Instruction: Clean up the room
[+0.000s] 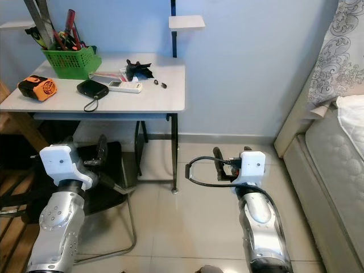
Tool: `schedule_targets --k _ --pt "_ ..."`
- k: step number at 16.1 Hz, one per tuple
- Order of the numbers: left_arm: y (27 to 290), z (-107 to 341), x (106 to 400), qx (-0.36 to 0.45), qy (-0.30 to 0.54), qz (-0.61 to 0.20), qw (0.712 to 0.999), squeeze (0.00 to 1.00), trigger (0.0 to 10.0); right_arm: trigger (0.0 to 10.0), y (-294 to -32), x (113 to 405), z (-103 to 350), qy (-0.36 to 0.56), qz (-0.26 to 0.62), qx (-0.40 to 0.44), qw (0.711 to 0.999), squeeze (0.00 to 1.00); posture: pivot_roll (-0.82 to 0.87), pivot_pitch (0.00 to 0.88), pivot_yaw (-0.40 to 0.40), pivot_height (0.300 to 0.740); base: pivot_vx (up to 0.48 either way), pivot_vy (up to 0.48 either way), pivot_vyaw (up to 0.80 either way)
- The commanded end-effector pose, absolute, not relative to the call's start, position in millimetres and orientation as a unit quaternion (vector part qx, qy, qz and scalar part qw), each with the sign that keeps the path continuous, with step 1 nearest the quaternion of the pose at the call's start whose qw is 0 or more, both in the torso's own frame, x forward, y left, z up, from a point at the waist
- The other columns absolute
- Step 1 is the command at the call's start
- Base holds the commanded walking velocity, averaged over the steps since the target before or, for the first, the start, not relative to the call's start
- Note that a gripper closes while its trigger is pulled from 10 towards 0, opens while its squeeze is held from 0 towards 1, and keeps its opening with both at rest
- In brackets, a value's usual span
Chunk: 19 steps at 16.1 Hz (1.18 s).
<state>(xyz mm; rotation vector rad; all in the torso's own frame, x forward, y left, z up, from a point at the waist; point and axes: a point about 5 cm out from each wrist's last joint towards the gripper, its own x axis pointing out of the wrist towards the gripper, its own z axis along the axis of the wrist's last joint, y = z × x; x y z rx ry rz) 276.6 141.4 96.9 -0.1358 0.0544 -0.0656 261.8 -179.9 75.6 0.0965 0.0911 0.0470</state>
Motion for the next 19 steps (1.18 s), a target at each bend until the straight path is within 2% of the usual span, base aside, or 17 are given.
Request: schedule_targets --k 1,3,4,5,7,8,9,10,11,13,15,16,19 --pt "111 94 280 -0.074 0.053 -0.091 0.992 1.0 10.0 10.0 -172 272 81 0.048 0.029 0.053 0.997 1.0 -0.1 0.0 0.024 0.736 0.0 0.0 0.0" --pt "121 98 291 -0.038 0.037 -0.083 0.995 1.0 10.0 10.0 -168 278 78 0.035 0.044 0.024 0.998 1.0 -0.09 0.0 0.033 0.736 0.0 0.0 0.0" --pt "131 97 290 -0.054 0.059 -0.078 0.994 1.0 10.0 10.0 -170 278 82 0.041 0.035 0.029 0.998 1.0 -0.09 0.0 0.043 0.736 0.0 0.0 0.0" --pt "135 104 287 -0.038 0.045 -0.071 0.996 1.0 10.0 10.0 -175 271 83 0.045 0.026 0.023 0.998 1.0 -0.09 0.0 0.062 0.736 0.0 0.0 0.0" --pt "146 122 270 0.058 -0.033 -0.063 0.996 1.0 10.0 10.0 -195 254 86 0.026 0.018 -0.008 0.999 1.0 -0.1 0.0 0.08 0.736 0.0 0.0 0.0" --pt "145 121 271 0.03 -0.026 -0.058 0.998 1.0 10.0 10.0 -195 258 90 0.01 0.003 -0.005 1.0 1.0 -0.11 0.0 0.08 0.736 0.0 0.0 0.0" --pt "134 125 277 -0.017 -0.027 -0.095 0.995 1.0 10.0 10.0 -185 261 93 0.006 -0.002 0.026 1.0 1.0 -0.11 0.0 0.076 0.736 0.0 0.0 0.0" --pt "126 132 279 -0.006 -0.05 -0.109 0.993 0.67 10.0 10.0 -174 260 94 0.006 0.008 0.015 1.0 1.0 -0.13 0.0 0.073 0.736 0.0 0.0 0.0" --pt "129 128 284 0.008 -0.038 -0.079 0.996 0.0 10.0 10.0 -170 261 95 0.006 0.013 0.006 1.0 0.0 -0.13 0.0 0.07 0.736 0.0 0.0 0.0" --pt "129 126 290 -0.011 -0.048 -0.069 0.996 0.0 10.0 10.0 -172 267 97 0.007 0.014 0.007 1.0 0.0 -0.14 0.0 0.059 0.736 0.0 0.0 -0.38" --pt "129 114 288 -0.016 -0.042 -0.064 0.997 0.0 10.0 10.0 -175 268 102 -0.025 0.021 -0.006 0.999 0.0 -0.13 0.0 0.051 0.736 0.429 0.0 -0.73" --pt "126 110 289 -0.03 -0.036 -0.07 0.996 0.0 10.0 10.0 -183 270 94 -0.012 0.013 -0.015 1.0 0.0 -0.13 0.0 0.043 0.736 0.394 -0.27 -0.73" --pt "120 114 305 -0.005 -0.03 -0.122 0.992 0.0 10.0 10.0 -186 274 85 0.0 0.018 -0.022 1.0 0.0 -0.13 0.0 0.055 0.736 0.124 0.0 -0.73"
